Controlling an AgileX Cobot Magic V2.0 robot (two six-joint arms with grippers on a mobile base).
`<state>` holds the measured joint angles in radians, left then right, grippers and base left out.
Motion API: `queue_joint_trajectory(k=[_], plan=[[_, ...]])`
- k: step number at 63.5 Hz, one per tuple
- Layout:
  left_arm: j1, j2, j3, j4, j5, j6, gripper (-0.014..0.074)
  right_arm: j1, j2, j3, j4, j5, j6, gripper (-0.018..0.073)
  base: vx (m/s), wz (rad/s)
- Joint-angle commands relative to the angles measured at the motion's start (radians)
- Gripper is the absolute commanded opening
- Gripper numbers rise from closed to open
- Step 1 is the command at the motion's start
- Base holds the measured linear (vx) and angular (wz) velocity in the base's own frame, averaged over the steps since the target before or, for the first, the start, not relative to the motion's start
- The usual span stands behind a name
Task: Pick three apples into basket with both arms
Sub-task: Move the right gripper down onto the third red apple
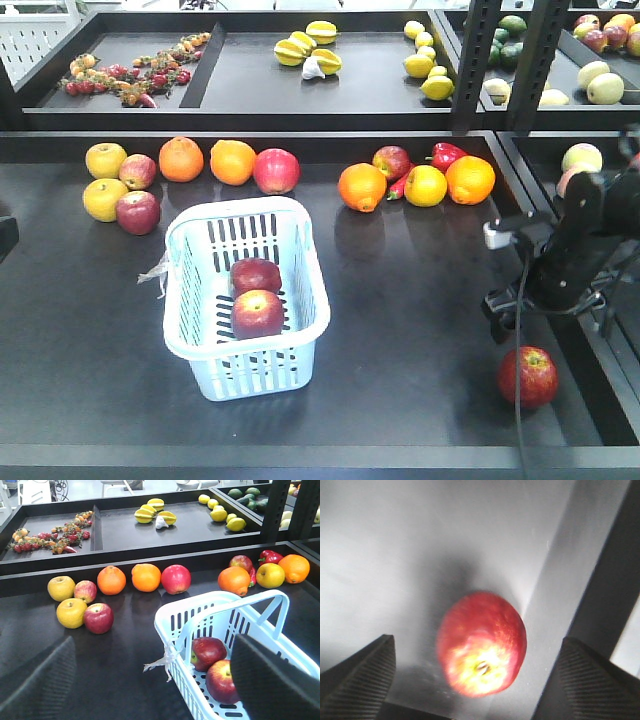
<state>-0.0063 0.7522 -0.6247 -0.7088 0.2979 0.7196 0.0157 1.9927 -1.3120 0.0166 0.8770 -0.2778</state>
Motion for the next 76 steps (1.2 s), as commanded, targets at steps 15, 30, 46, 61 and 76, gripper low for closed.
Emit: queue_joint_trajectory(k=[15,30,46,61,76], plan=[[-0.002,-0.002,-0.024,-0.022,-0.050,-0.009,0.0593,-0.005,0.060,-0.027,-0.017,0.021,0.008,0.0617,0.00,0.00],[-0.002,-0.002,-0.024,-0.022,-0.050,-0.009,0.0593,-0.005,0.110,-0.027,-0.017,0.048,0.008,0.0610,0.00,0.00],[-0.002,-0.002,-0.024,-0.022,-0.050,-0.009,0.0593,-0.005,0.118,-0.027,-0.017,0.062,0.007,0.0566,0.00,0.00],[-0.002,-0.002,-0.024,-0.022,-0.050,-0.009,0.0593,-0.005,0.118,-0.027,-0.017,0.087,0.002,0.0373,0.00,0.00],[-0.002,-0.002,-0.024,-0.022,-0.050,-0.009,0.0593,-0.005,0.045,-0.027,-0.003,0.089,0.003,0.0334,0.00,0.00]])
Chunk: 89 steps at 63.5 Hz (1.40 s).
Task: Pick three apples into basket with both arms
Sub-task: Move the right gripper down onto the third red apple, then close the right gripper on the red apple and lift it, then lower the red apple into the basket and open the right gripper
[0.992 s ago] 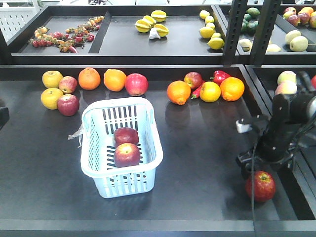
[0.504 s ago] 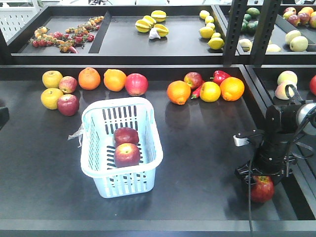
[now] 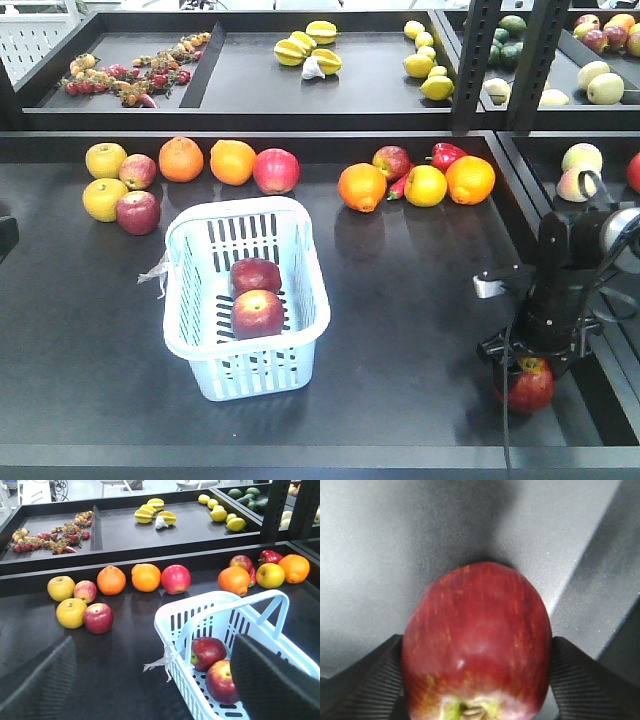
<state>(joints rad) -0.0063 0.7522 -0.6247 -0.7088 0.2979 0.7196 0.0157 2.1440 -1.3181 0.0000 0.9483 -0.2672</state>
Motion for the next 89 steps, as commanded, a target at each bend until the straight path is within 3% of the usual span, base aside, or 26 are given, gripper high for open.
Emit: queue_joint_trajectory(k=[1,8,19,34,44,56,68,89], plan=[[-0.002,-0.002,-0.024,-0.022,-0.050,-0.009,0.0593,-0.005,-0.116,-0.021,0.016,0.018,-0.008,0.0334,0.00,0.00],[-0.002,-0.002,-0.024,-0.022,-0.050,-0.009,0.0593,-0.005,-0.205,-0.021,0.065,0.018,-0.011,0.0334,0.00,0.00],[-0.002,-0.002,-0.024,-0.022,-0.050,-0.009,0.0593,0.034,-0.362,-0.021,0.258,-0.011,-0.081,0.0334,0.00,0.00],[-0.002,-0.002,-0.024,-0.022,-0.050,-0.009,0.0593,0.263,-0.497,-0.021,0.455,-0.129,-0.241,0.0334,0.00,0.00],[-0.002,-0.002,-0.024,-0.022,-0.050,-0.009,0.0593,0.429,-0.485,-0.023,0.473,-0.305,-0.266,0.0334,0.00,0.00],[-0.002,-0.002,-0.024,-0.022,-0.050,-0.009,0.0593,0.539,-0.428,-0.025,0.476,-0.522,-0.266,0.0334,0.00,0.00],[-0.002,-0.002,-0.024,-0.022,-0.050,-0.009,0.0593,0.555,-0.348,-0.060,0.483,-0.553,-0.266,0.0372,0.00,0.00],[-0.002,-0.002,-0.024,-0.022,-0.050,-0.009,0.0593,0.555,-0.271,-0.115,0.502,-0.546,-0.262,0.0649,0.00,0.00]])
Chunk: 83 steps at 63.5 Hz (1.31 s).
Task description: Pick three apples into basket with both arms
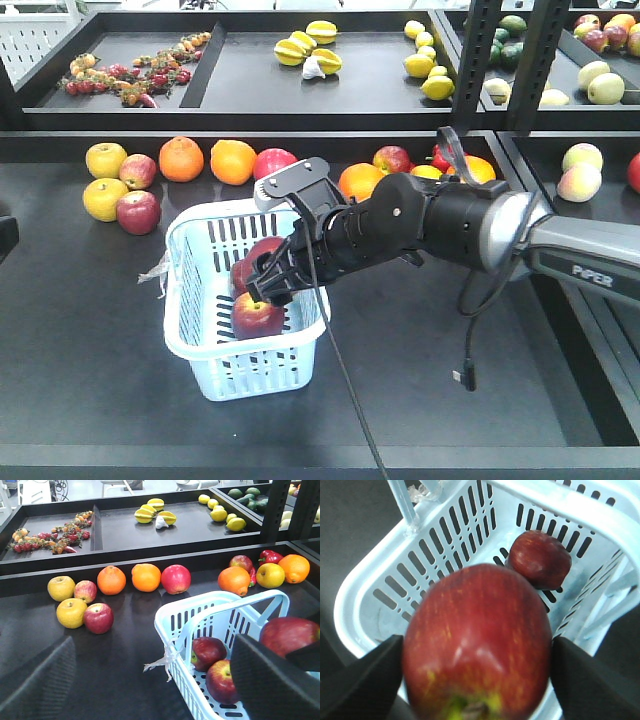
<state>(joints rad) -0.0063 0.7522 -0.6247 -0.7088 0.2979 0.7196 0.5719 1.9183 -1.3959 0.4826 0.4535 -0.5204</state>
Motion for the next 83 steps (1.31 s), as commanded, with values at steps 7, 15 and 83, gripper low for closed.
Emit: queue_joint_trajectory(k=[7,15,83], plan=[[-0.002,-0.002,-0.024,-0.022,-0.050,-0.009,0.0593,-0.002,-0.046,-0.037,0.018,-0.060,-0.008,0.0671,0.00,0.00],[-0.002,-0.002,-0.024,-0.022,-0.050,-0.009,0.0593,-0.002,-0.047,-0.037,0.014,-0.053,-0.008,0.0664,0.00,0.00],[-0.002,-0.002,-0.024,-0.022,-0.050,-0.009,0.0593,-0.704,-0.858,0.386,-0.351,0.317,0.242,0.0578,0.00,0.00]])
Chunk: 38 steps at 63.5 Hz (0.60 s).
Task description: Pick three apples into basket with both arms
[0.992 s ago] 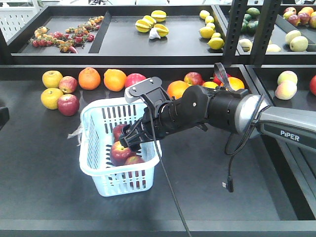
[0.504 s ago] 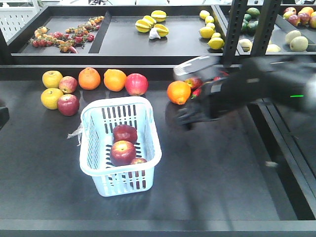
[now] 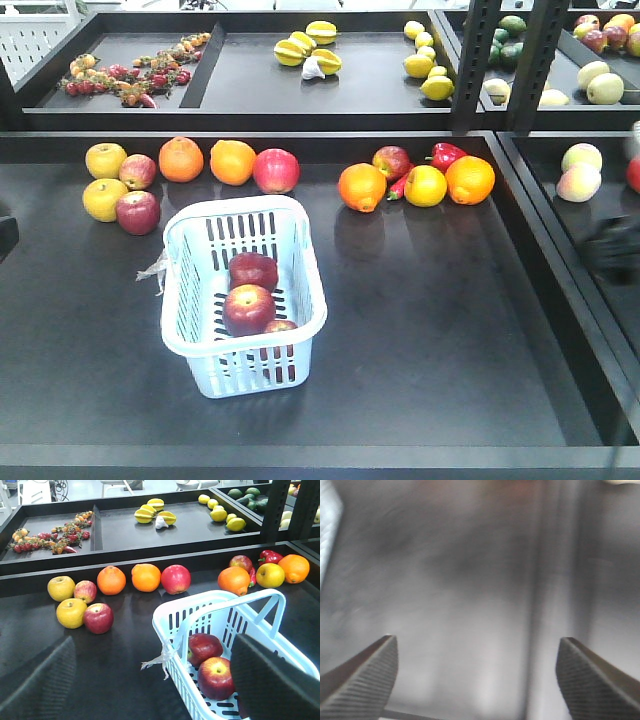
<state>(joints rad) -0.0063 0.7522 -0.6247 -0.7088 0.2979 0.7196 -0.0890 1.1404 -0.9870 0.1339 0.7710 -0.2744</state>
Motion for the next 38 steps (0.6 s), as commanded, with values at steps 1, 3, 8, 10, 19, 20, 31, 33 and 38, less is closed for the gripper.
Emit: queue_joint_trajectory(k=[1,3,8,10,19,20,31,33,38], plan=[[-0.002,-0.002,-0.024,-0.022,-0.050,-0.009,0.0593,-0.046,-0.093,-0.023,-0.003,0.005,-0.004,0.0577,0.00,0.00],[-0.002,-0.002,-0.024,-0.022,-0.050,-0.009,0.0593,-0.052,-0.108,-0.023,-0.003,0.012,-0.004,0.0577,0.00,0.00],[-0.002,-0.002,-0.024,-0.022,-0.050,-0.009,0.0593,-0.052,-0.142,-0.023,-0.003,0.018,-0.004,0.0577,0.00,0.00],[-0.002,-0.002,-0.024,-0.022,-0.050,-0.009,0.0593,-0.051,-0.155,-0.023,0.001,0.018,-0.004,0.0577,0.00,0.00],[-0.002,-0.002,-0.024,-0.022,-0.050,-0.009,0.0593,-0.051,-0.178,-0.023,0.004,0.018,-0.004,0.0577,0.00,0.00],[-0.002,-0.002,-0.024,-0.022,-0.050,-0.009,0.0593,-0.051,-0.178,-0.023,0.004,0.018,-0.004,0.0577,0.00,0.00],[-0.002,-0.002,-0.024,-0.022,-0.050,-0.009,0.0593,-0.051,-0.178,-0.023,0.004,0.018,-0.004,0.0575,0.00,0.00],[-0.002,-0.002,-0.024,-0.022,-0.050,-0.009,0.0593,-0.051,-0.178,-0.023,0.004,0.018,-0.004,0.0573,0.00,0.00],[-0.002,-0.002,-0.024,-0.022,-0.050,-0.009,0.0593,-0.051,-0.178,-0.023,0.004,0.018,-0.004,0.0571,0.00,0.00]])
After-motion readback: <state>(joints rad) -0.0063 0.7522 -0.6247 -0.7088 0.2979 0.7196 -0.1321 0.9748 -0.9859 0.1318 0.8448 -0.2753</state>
